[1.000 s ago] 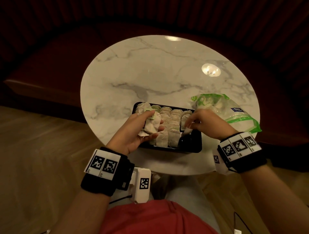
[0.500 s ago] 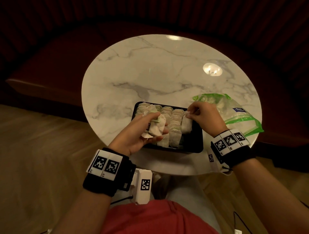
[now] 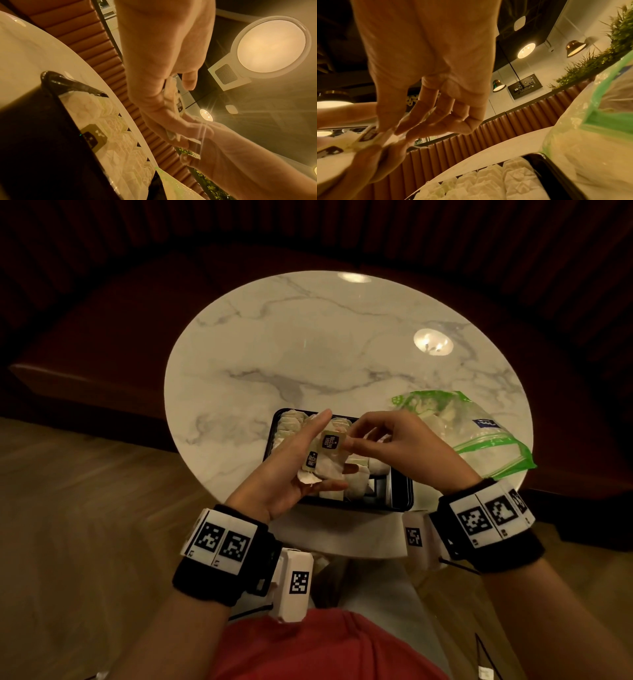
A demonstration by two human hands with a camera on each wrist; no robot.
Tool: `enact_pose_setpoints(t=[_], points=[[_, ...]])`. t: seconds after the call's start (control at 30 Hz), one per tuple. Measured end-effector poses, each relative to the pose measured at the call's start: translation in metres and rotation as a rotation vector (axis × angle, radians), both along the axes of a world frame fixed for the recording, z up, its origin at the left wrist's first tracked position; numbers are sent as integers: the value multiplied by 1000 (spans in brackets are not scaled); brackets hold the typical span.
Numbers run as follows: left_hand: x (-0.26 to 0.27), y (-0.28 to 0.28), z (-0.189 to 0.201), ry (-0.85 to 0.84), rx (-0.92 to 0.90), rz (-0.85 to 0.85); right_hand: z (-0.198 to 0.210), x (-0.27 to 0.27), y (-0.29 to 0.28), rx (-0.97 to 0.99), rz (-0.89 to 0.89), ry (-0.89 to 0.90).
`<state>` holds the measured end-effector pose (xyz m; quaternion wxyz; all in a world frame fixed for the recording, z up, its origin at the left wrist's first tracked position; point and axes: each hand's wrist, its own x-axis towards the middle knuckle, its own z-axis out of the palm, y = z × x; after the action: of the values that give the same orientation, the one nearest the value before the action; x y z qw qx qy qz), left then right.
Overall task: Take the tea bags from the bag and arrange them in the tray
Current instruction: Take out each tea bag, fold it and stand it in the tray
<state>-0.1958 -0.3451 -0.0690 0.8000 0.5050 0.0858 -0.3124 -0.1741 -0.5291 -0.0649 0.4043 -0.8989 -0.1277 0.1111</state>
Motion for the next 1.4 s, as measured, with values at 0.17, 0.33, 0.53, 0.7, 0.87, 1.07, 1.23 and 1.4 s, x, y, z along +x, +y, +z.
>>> enact_pose_setpoints(t=[0.17, 0.33, 0.53, 0.7, 0.87, 1.07, 1.23, 1.4], points=[[4, 1, -2, -58, 43, 86, 1, -2, -1, 195, -22, 11], [6, 4, -9, -174, 87, 160, 6, -4, -6, 275, -79, -2], [4, 0, -14, -346, 117, 168, 10, -6, 2, 276, -94, -10], [3, 1, -13, -390, 107, 195, 11, -7, 2, 380, -118, -1], [5, 4, -9, -318, 42, 248, 12, -8, 1, 523, -213, -15], [7, 7, -9, -229, 21, 284, 11, -6, -2, 634, -324, -43], [6, 5, -5, -219, 30, 279, 14, -7, 0, 530, -273, -69], [6, 4, -2, -268, 114, 258, 15, -9, 4, 490, -273, -77]])
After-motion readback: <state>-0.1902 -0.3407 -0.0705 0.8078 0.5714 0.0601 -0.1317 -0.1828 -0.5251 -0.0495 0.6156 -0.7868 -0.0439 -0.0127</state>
